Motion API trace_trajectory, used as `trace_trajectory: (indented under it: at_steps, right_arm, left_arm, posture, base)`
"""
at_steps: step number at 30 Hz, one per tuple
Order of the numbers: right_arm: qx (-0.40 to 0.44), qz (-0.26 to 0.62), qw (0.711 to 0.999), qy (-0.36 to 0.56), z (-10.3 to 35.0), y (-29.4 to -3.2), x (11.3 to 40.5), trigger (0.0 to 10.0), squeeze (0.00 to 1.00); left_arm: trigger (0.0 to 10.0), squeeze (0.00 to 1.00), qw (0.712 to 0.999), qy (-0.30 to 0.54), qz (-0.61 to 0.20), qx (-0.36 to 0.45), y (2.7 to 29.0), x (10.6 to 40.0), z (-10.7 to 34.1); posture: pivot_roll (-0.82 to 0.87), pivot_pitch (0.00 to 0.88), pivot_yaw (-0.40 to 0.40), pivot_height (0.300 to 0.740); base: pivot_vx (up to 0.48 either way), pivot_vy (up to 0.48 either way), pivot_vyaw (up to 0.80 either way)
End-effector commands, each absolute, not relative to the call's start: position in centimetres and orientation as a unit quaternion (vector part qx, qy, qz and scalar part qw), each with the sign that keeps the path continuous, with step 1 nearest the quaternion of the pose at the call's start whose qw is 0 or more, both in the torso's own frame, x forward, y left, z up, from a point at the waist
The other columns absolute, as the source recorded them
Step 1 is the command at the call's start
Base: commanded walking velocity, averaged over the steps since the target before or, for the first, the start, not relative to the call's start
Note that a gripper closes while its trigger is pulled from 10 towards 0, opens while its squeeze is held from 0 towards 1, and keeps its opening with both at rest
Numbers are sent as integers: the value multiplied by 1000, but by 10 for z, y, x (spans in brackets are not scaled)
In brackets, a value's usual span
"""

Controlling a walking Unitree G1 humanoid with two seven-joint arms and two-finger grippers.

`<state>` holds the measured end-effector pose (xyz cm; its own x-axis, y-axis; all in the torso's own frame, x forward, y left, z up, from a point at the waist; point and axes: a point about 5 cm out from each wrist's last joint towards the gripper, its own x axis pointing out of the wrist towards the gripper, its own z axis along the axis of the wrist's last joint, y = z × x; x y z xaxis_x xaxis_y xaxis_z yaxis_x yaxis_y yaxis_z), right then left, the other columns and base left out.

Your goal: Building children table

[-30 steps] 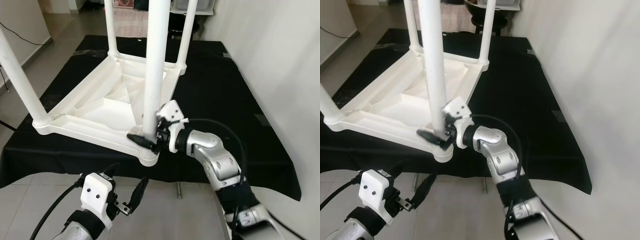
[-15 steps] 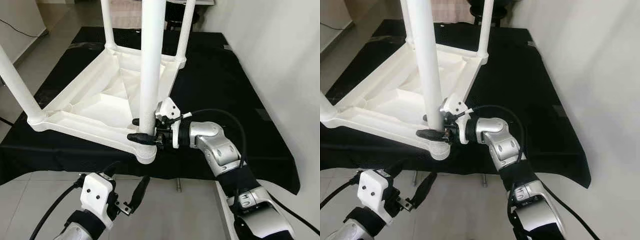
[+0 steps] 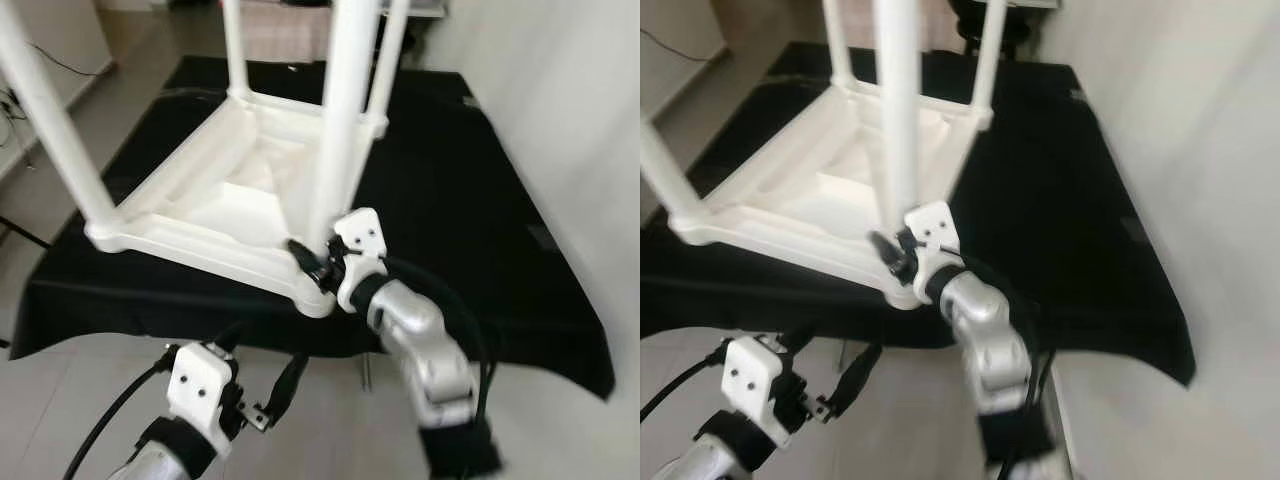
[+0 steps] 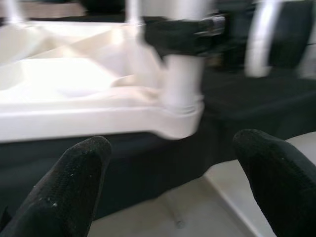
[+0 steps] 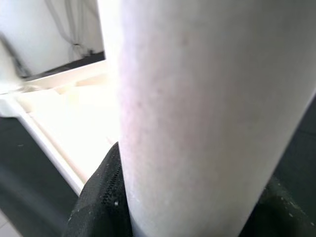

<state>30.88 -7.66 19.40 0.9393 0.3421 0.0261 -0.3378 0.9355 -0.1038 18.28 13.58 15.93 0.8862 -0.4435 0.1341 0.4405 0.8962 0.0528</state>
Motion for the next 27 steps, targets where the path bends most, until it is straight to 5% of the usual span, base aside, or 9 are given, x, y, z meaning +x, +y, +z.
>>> trace_trajectory:
  at_steps: [1, 5, 6, 7, 8, 13, 14, 15, 27]
  right_arm:
    - [-76, 123, 988, 45, 166, -89, 309, 0, 0]
    - [-61, 161, 985, 31, 172, -72, 319, 0, 0]
    - [-56, 175, 983, 30, 174, -65, 324, 9882, 0]
    - [-56, 175, 983, 30, 174, -65, 324, 9882, 0]
    - [-12, 252, 968, 19, 183, -47, 331, 10000, 1000]
    - [24, 360, 933, -3, 200, -37, 336, 10000, 1000]
    - [9, 381, 924, -17, 206, -39, 338, 10000, 882]
    - [-2, 417, 908, -24, 211, -43, 339, 10000, 0]
    - [-118, 608, 785, -23, 223, -65, 352, 10000, 0]
  left_arm:
    - [10000, 0, 971, -61, -230, 12, 137, 185, 155]
    - [10000, 0, 970, -62, -234, 13, 137, 188, 153]
    - [10000, 0, 971, -63, -231, 14, 137, 189, 154]
    - [10000, 0, 971, -63, -231, 14, 137, 189, 154]
    - [10000, 0, 974, -67, -218, 17, 139, 189, 154]
    - [10000, 0, 974, -67, -214, 18, 139, 189, 154]
    - [10000, 0, 974, -66, -217, 17, 138, 189, 154]
    - [10000, 0, 973, -66, -219, 17, 138, 188, 155]
    - [10000, 0, 972, -65, -224, 14, 135, 182, 157]
  posture:
    - [9, 166, -79, 740]
    - [26, 164, -94, 740]
    - [27, 157, -96, 740]
    - [27, 157, -96, 740]
    - [33, 157, -95, 740]
    - [39, 163, -95, 740]
    - [39, 163, -95, 740]
    - [43, 169, -94, 740]
    - [65, 207, -99, 740]
  base:
    - [0, 0, 0]
    - [0, 0, 0]
    - [0, 0, 0]
    - [0, 0, 0]
    - [0, 0, 0]
    - [0, 0, 0]
    - [0, 0, 0]
    - [0, 0, 0]
    - [0, 0, 0]
